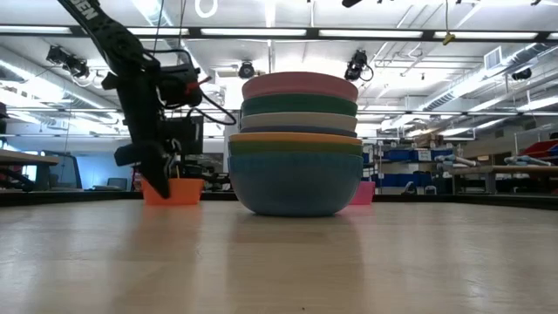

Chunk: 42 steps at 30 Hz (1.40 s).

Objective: Nest bowls inside each other
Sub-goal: Stack the light orange bowl on top of the pink bowl

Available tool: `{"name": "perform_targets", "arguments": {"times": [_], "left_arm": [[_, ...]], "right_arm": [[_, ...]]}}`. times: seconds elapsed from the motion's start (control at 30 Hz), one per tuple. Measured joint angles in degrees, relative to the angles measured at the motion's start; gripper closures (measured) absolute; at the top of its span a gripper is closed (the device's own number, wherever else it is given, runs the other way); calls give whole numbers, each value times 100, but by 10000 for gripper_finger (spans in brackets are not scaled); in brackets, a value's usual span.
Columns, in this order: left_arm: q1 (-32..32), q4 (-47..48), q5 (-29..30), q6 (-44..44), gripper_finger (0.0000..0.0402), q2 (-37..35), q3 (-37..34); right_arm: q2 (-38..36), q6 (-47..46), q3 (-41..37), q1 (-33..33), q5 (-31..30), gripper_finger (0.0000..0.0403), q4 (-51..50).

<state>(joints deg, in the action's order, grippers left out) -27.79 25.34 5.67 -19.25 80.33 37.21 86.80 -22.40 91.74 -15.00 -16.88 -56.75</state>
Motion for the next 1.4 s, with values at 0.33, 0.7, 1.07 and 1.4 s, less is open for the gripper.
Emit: {"name": "perform_targets", "arguments": {"times": [0.33, 0.7, 1.07, 1.4], "left_arm": [[113, -239, -79, 122, 396, -26, 145], [770, 731, 508, 167, 398, -793, 1338], [1779, 541, -572, 446, 398, -1252, 2662], [2550, 171, -710, 848, 399, -607, 2677]], "right_arm": [[0, -276, 0, 75, -995, 275, -864], [5, -582, -164, 1350, -1070, 286, -1465], [-146, 155, -528, 2476, -168, 292, -526], [-149, 726, -888, 3399, 818, 303, 41]]}}
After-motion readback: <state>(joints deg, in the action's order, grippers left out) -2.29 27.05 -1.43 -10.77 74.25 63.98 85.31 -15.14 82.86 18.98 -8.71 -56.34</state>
